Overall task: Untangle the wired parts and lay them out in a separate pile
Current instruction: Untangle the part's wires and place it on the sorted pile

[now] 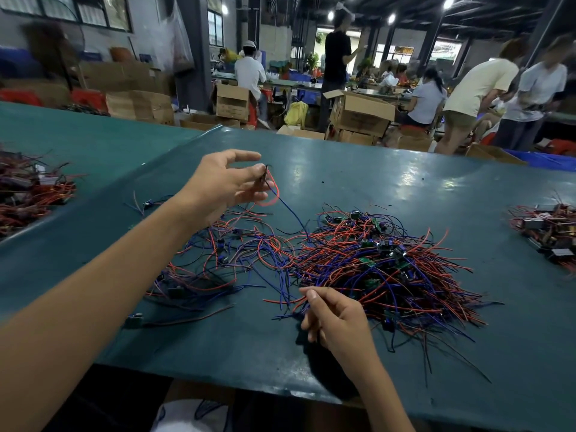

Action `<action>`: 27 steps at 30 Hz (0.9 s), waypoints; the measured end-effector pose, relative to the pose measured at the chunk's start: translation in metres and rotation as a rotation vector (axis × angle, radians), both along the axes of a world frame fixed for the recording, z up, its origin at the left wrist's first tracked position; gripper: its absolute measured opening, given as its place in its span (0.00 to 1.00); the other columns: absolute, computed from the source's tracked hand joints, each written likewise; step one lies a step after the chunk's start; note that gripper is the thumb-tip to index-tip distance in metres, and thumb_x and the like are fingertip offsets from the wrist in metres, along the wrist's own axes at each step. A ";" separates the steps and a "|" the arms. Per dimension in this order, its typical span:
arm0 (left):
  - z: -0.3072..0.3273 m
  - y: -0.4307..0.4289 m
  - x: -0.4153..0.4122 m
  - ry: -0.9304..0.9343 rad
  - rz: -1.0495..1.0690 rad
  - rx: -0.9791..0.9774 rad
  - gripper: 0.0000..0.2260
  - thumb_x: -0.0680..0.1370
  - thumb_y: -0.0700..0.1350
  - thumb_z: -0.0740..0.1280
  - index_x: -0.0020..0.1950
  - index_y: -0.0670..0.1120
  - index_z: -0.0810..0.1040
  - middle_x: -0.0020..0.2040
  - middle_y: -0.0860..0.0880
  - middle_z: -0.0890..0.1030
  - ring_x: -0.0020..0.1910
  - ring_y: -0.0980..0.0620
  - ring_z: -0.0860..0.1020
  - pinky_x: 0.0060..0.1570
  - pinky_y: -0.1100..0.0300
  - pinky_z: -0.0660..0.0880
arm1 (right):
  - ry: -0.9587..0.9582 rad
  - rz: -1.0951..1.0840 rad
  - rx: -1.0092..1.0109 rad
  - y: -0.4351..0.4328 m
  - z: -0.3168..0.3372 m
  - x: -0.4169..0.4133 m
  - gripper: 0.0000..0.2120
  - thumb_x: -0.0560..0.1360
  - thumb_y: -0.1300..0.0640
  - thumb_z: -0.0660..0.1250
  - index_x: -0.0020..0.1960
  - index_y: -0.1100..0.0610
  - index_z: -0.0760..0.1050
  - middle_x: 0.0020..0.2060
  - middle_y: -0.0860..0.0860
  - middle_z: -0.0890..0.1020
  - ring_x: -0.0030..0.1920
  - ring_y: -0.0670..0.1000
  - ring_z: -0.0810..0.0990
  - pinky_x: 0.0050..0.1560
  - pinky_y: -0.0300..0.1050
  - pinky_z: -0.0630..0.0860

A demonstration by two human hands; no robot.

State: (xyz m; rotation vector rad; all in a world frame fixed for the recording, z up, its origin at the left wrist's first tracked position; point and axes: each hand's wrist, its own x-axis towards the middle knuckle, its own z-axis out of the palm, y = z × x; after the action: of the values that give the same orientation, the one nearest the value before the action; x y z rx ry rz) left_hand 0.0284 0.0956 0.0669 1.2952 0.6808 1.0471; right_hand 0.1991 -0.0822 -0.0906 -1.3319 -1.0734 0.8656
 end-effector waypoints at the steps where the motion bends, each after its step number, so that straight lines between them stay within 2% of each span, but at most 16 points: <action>1: -0.003 -0.002 0.002 -0.040 -0.048 -0.071 0.12 0.80 0.35 0.68 0.63 0.36 0.74 0.49 0.36 0.83 0.43 0.43 0.85 0.37 0.57 0.83 | 0.001 0.001 -0.002 0.000 0.000 0.000 0.09 0.83 0.56 0.64 0.54 0.53 0.83 0.30 0.55 0.82 0.27 0.53 0.76 0.25 0.35 0.68; 4: -0.018 -0.007 0.009 -0.100 -0.155 -0.264 0.09 0.81 0.35 0.64 0.61 0.38 0.76 0.45 0.39 0.84 0.42 0.46 0.86 0.37 0.60 0.83 | 0.012 0.004 -0.006 -0.002 0.002 -0.001 0.09 0.83 0.57 0.64 0.54 0.54 0.83 0.30 0.56 0.82 0.27 0.54 0.77 0.24 0.36 0.67; 8: -0.053 -0.009 0.022 -0.227 -0.222 -0.539 0.08 0.82 0.34 0.62 0.57 0.33 0.78 0.44 0.36 0.84 0.39 0.46 0.85 0.41 0.59 0.84 | 0.014 0.009 0.007 -0.004 0.003 -0.001 0.08 0.83 0.59 0.65 0.53 0.54 0.83 0.31 0.58 0.82 0.26 0.55 0.77 0.19 0.37 0.65; 12: -0.093 -0.014 0.033 -0.396 -0.219 -0.729 0.11 0.79 0.28 0.59 0.57 0.30 0.78 0.49 0.33 0.81 0.47 0.42 0.83 0.47 0.54 0.84 | 0.011 0.021 0.022 -0.004 0.004 0.000 0.07 0.82 0.60 0.66 0.54 0.54 0.83 0.31 0.59 0.82 0.26 0.54 0.77 0.18 0.39 0.67; 14: -0.111 -0.017 0.038 -0.450 -0.175 -0.718 0.11 0.78 0.28 0.59 0.55 0.29 0.79 0.49 0.33 0.81 0.48 0.42 0.83 0.50 0.55 0.83 | 0.013 0.037 0.032 -0.005 0.004 0.000 0.07 0.82 0.60 0.66 0.53 0.53 0.84 0.32 0.58 0.82 0.26 0.54 0.77 0.18 0.40 0.69; 18: -0.135 -0.027 0.049 -0.452 -0.121 -0.606 0.09 0.80 0.30 0.62 0.56 0.31 0.79 0.48 0.36 0.83 0.45 0.45 0.85 0.47 0.59 0.83 | 0.012 0.054 0.059 -0.006 0.004 0.000 0.08 0.82 0.61 0.66 0.53 0.53 0.84 0.32 0.59 0.82 0.25 0.53 0.77 0.18 0.40 0.71; 23: -0.142 -0.034 0.048 -0.454 -0.200 -0.564 0.11 0.77 0.38 0.68 0.58 0.37 0.82 0.50 0.41 0.84 0.47 0.48 0.85 0.47 0.56 0.83 | -0.019 0.000 0.165 -0.010 0.002 -0.002 0.09 0.81 0.62 0.66 0.52 0.54 0.85 0.29 0.58 0.81 0.21 0.52 0.75 0.17 0.38 0.68; 25: -0.140 -0.035 0.043 -0.435 -0.229 -0.562 0.10 0.76 0.40 0.69 0.55 0.41 0.84 0.50 0.43 0.85 0.47 0.49 0.84 0.45 0.57 0.82 | -0.048 -0.057 0.228 -0.011 0.002 -0.003 0.08 0.81 0.60 0.66 0.52 0.54 0.84 0.28 0.58 0.80 0.20 0.52 0.74 0.18 0.38 0.67; 27: -0.139 -0.037 0.040 -0.382 -0.242 -0.525 0.11 0.75 0.43 0.71 0.57 0.44 0.83 0.51 0.46 0.85 0.45 0.51 0.84 0.43 0.59 0.81 | -0.066 -0.113 0.275 -0.012 0.001 -0.002 0.08 0.81 0.60 0.66 0.52 0.52 0.84 0.29 0.59 0.80 0.20 0.51 0.73 0.19 0.38 0.67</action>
State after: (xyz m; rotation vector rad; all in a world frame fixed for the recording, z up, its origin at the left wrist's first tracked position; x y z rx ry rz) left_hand 0.0682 0.0589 -0.0718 0.6767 0.4498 0.8116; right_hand 0.1966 -0.0937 -0.0898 -1.1833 -1.1135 0.5713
